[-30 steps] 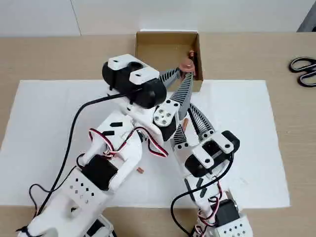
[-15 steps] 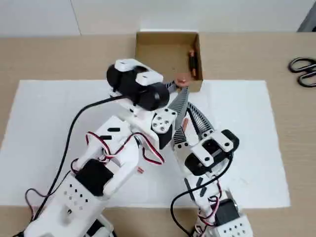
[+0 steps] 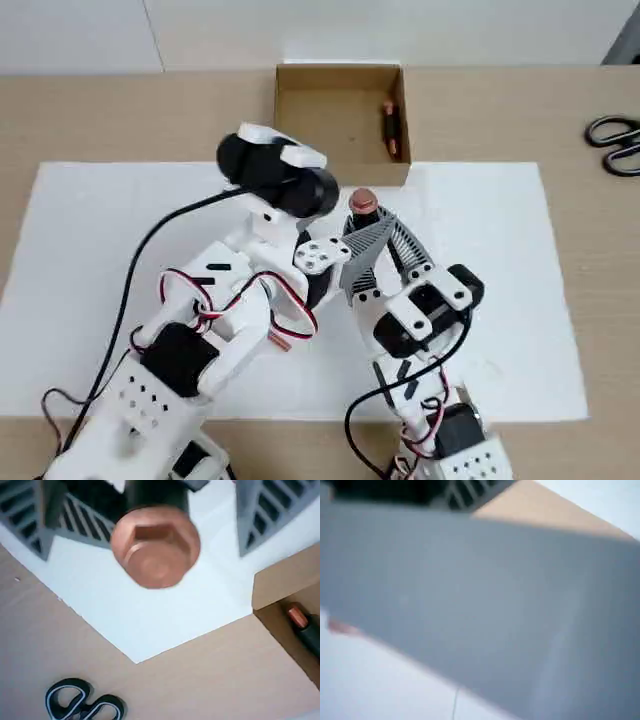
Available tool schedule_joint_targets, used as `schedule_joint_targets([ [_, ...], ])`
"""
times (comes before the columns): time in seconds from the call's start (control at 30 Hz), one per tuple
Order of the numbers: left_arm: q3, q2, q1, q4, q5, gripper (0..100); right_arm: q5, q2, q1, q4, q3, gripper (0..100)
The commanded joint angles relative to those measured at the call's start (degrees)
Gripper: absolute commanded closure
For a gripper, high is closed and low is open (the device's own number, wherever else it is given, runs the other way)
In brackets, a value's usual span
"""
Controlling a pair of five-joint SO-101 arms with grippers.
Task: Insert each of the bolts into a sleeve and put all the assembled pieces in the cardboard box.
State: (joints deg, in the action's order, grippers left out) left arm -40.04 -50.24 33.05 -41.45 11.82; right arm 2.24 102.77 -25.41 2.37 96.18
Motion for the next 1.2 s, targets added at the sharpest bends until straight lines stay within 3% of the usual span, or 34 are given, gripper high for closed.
schedule_joint_targets([
  [0.0, 2.2, -1.4, -0.8, 2.5, -0.4, 76, -0.2, 1.1, 0.3, -1.5, 0.1, 99.4],
  [0.33, 8.1, -11.2, -10.1, 5.8, -0.4, 77, -0.2, 0.8, 0.4, -0.5, 0.3, 99.4],
  [0.6, -7.6, -27.8, -15.6, 6.0, -0.4, 99, -0.1, 0.9, 3.8, 13.8, 0.3, 99.4],
  [0.8, -22.9, -37.2, -18.5, 6.9, -0.4, 99, -0.1, 0.7, 12.3, 23.4, -5.4, 99.5],
  [0.97, -32.6, -40.2, -25.4, 10.9, -0.3, 99, -0.1, 0.0, 12.8, 30.4, -13.9, 99.5],
  [1.17, -39.2, -41.1, -26.9, 15.2, -0.2, 99, -0.1, -13.8, 13.0, 31.5, -24.6, 99.5],
])
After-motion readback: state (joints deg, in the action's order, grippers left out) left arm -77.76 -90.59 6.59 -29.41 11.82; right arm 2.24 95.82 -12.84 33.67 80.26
